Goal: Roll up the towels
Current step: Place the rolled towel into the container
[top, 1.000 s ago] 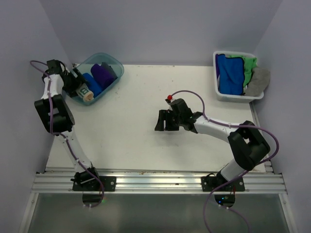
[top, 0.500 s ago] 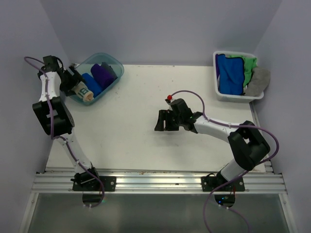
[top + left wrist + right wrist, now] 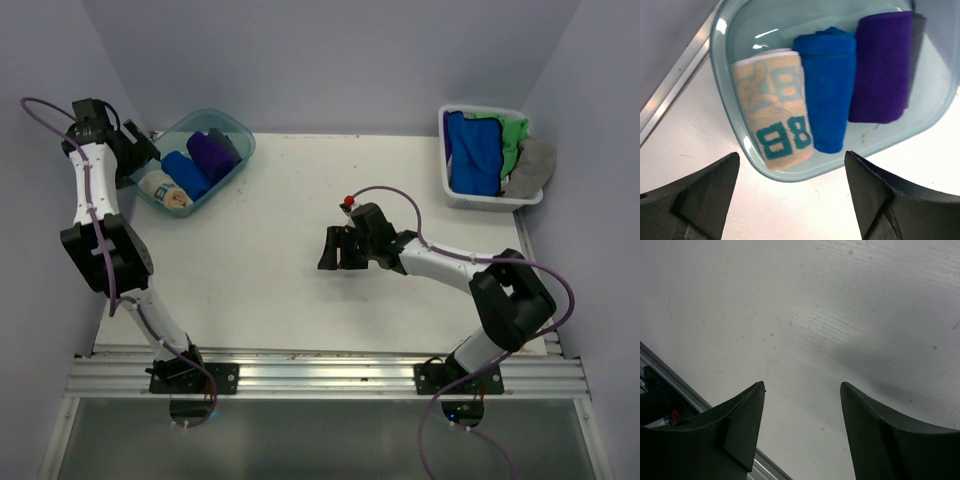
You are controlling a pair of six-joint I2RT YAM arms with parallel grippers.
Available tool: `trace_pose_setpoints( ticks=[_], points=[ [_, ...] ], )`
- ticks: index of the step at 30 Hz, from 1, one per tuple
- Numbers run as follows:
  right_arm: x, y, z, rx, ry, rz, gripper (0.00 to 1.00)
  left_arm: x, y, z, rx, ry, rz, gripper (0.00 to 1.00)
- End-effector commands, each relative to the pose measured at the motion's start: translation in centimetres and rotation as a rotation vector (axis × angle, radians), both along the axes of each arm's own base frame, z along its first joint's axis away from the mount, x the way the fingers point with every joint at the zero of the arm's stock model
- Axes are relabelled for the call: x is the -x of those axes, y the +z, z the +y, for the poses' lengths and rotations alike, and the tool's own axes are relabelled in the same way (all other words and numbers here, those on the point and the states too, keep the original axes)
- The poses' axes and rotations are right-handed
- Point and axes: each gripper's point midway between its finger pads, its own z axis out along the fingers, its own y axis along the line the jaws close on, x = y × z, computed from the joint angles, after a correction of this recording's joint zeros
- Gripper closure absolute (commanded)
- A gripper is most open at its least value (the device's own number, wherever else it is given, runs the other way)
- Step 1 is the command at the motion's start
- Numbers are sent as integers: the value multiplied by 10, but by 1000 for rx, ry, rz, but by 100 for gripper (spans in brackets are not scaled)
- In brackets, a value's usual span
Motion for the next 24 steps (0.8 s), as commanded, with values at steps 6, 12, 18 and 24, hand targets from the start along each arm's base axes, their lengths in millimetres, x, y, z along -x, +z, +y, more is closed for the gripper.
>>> trace_pose_setpoints(
  ticks=[6, 12, 18, 24],
  points=[
    [-5, 17, 7, -41, 11, -35, 35, -23, -16, -76, 45, -215, -36, 13],
    [-4, 18, 3, -35, -3, -40, 35, -19, -69, -92, 98, -224, 26, 15],
    [-5, 21, 2, -30, -6, -45, 35, -21, -87, -99, 134, -251, 64, 18],
    [-7, 24, 3, -36, -9, -51, 35, -25, -18, -110, 120, -310, -90, 18]
  ],
)
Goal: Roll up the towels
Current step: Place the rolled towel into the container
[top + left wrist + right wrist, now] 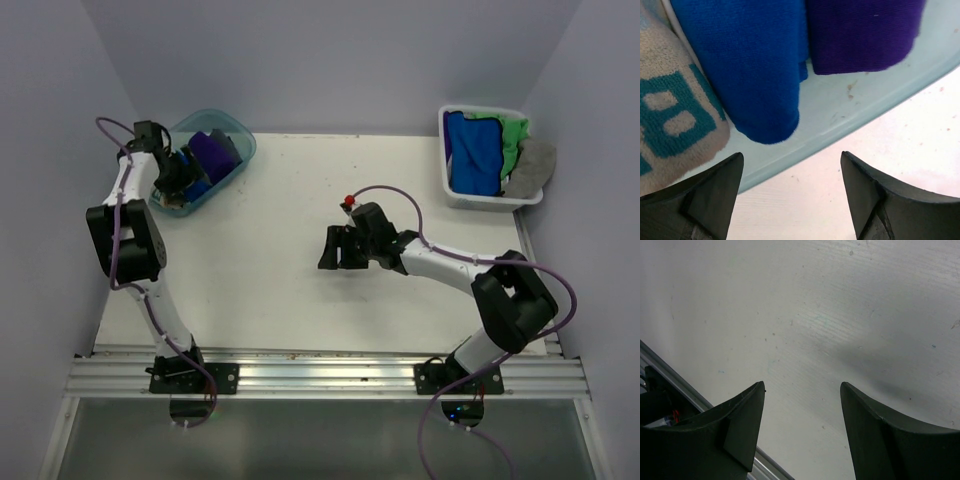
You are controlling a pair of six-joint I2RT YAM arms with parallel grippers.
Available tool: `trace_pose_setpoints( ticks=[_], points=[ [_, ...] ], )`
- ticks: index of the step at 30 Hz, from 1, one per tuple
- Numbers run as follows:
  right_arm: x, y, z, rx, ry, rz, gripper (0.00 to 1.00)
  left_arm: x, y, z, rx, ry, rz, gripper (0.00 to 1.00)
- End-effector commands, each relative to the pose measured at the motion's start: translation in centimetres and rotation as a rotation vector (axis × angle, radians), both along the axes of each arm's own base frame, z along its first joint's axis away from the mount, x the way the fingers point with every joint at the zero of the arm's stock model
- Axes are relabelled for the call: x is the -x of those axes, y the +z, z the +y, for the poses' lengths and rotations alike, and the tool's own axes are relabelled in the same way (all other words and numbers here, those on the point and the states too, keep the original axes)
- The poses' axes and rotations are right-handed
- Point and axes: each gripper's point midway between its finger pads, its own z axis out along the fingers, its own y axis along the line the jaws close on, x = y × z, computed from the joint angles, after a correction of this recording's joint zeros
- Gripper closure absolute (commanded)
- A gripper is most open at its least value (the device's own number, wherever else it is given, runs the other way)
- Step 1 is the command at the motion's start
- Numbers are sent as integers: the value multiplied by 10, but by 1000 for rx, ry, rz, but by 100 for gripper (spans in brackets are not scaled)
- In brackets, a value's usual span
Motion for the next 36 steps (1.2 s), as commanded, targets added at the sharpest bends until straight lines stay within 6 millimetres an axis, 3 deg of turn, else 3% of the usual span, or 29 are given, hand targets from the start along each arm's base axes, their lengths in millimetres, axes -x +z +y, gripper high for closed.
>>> trace_pose_setpoints(
  ticks=[1, 7, 12, 15, 18, 19, 22, 24, 26, 31, 33, 35, 36],
  points=[
    [-7, 20, 5, -37, -4, -45, 35, -16, 90, -5, -20, -50, -245, 18],
    [-8, 25, 1, -25, -18, -62, 35, -6, 129, -6, -40, -44, -313, 18],
    [-10, 29, -5, -7, -27, -87, 35, -3, 128, 32, -194, 93, -310, 16],
    [-9, 29, -4, -10, -24, -84, 35, -10, 102, 49, -214, 137, -254, 17],
    [-7, 29, -5, -7, -26, -84, 35, -18, 65, 53, -193, 149, -205, 17],
    [-8, 29, -6, -7, -30, -88, 35, -21, 47, 52, -177, 141, -175, 18],
    [-8, 34, -9, -4, -35, -99, 35, -23, 18, 41, -112, 110, -131, 19],
    [-8, 37, -11, 5, -39, -106, 35, -23, 15, 36, -87, 93, -128, 19],
    [-9, 47, -14, 6, -50, -126, 35, -21, 27, 33, -83, 84, -147, 20],
    [-21, 78, -33, 70, -99, -230, 32, -8, 112, 24, -105, 53, -301, 19],
    [-30, 94, -52, 137, -169, -294, 24, 1, 142, 19, -122, 36, -353, 18],
    [-40, 100, -81, 244, -289, -343, 19, 12, 150, 15, -124, 23, -352, 18],
    [-43, 111, -92, 265, -340, -372, 13, 19, 165, 11, -131, 15, -385, 18]
  ],
)
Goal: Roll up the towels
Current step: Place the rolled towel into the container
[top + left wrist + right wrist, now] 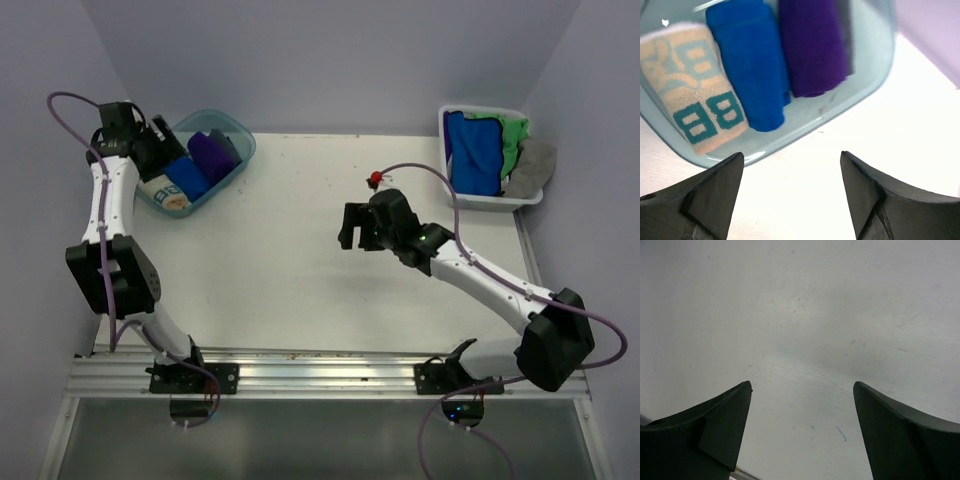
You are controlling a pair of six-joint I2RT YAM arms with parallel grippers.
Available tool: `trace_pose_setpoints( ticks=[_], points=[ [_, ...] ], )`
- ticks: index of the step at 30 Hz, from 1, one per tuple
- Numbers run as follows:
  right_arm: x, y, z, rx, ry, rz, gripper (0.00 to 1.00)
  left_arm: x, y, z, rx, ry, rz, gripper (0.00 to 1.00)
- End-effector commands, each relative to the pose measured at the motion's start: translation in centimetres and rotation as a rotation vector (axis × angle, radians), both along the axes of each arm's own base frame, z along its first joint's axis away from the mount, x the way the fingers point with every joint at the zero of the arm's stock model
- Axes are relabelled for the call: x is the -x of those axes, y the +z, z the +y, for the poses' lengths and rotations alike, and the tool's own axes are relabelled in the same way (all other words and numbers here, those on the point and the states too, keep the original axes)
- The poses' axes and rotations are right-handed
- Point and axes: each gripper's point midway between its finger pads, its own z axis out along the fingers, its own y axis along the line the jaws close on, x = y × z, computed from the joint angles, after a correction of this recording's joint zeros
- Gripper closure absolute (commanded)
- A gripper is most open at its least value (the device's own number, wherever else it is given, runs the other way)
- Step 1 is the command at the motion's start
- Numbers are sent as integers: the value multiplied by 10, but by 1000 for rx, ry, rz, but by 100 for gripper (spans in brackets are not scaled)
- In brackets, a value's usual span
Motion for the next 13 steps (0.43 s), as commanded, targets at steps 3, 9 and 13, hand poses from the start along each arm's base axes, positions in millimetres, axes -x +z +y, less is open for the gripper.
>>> trace_pose_setpoints(
  ticks=[3, 9, 13],
  points=[
    [-25, 56, -77, 209, -319, -204, 9, 34, 79, -40, -12, -164, -189, 18],
    [-16, 71, -118, 289, -455, -261, 7, 78, 87, -122, 21, -403, -355, 15],
    [-13, 74, -123, 274, -468, -290, 6, 97, 94, -163, 22, -525, -403, 15]
  ],
)
